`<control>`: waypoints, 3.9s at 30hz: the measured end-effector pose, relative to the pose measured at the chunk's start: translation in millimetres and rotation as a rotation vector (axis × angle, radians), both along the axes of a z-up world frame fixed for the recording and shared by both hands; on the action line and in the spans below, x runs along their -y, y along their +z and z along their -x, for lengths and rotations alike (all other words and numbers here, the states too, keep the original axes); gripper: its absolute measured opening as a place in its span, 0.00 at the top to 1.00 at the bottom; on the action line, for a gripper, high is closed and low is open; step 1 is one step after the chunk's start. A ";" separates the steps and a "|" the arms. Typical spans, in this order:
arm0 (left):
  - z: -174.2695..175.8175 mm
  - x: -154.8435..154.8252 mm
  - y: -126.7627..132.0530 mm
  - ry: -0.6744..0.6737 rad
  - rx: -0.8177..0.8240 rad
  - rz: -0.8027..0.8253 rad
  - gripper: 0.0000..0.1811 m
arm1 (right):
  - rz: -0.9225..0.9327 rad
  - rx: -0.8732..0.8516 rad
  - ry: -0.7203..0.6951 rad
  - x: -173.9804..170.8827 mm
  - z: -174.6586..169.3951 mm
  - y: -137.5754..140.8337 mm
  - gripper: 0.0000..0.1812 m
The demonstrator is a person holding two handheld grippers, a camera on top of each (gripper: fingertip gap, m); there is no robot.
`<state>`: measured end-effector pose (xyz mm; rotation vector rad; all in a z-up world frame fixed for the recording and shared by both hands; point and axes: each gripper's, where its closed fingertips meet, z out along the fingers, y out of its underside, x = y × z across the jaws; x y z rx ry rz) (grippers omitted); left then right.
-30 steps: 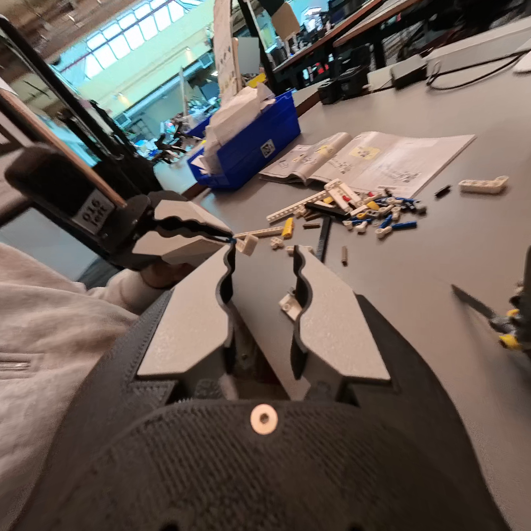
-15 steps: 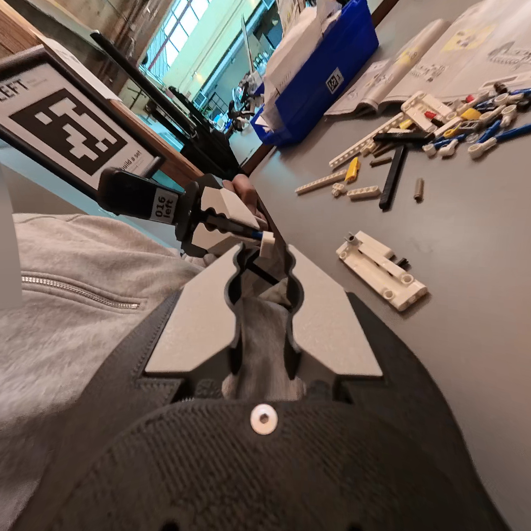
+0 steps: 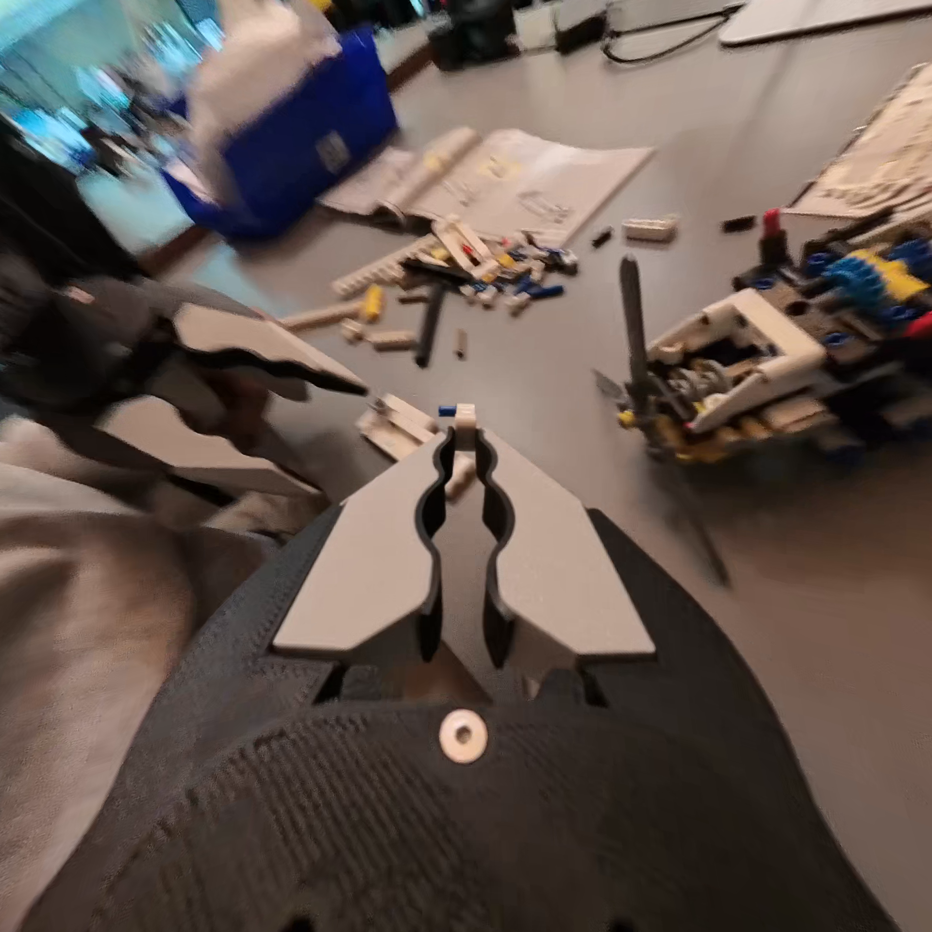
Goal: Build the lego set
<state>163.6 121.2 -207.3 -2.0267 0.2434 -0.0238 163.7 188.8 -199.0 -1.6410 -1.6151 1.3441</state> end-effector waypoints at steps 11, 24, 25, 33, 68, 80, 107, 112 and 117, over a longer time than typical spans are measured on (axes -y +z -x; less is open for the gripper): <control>24.1 0.2 -26.0 0.100 -0.147 0.196 0.72 | -0.250 0.072 0.068 12.2 1.9 -30.7 0.96; 26.4 0.4 -29.2 0.065 -0.273 0.193 0.72 | -0.328 -0.041 0.039 18.6 -7.0 -20.9 0.96; 23.8 -1.3 -29.2 0.057 -0.290 0.187 0.72 | -0.363 -0.044 0.038 19.6 -5.8 -23.0 0.96; 16.2 -11.3 -28.2 0.014 -0.315 0.185 0.71 | -0.464 -0.058 0.087 30.0 -1.9 -32.6 0.96; 39.8 9.8 0.7 0.095 0.020 -0.015 0.73 | -0.407 0.185 0.051 46.1 6.8 -44.0 0.63; 45.4 11.1 -26.0 0.166 -0.012 0.091 0.73 | -0.361 0.190 0.088 52.7 9.5 -46.3 0.72; 50.9 10.2 -34.7 0.206 0.054 0.165 0.75 | -0.418 0.146 0.139 57.1 10.1 -44.5 0.76; 50.5 10.3 -34.8 0.202 0.057 0.167 0.76 | -0.413 0.144 0.141 58.2 13.7 -44.7 0.74; 50.1 10.2 -35.1 0.200 0.062 0.169 0.76 | -0.393 0.145 0.146 60.6 15.4 -45.1 0.76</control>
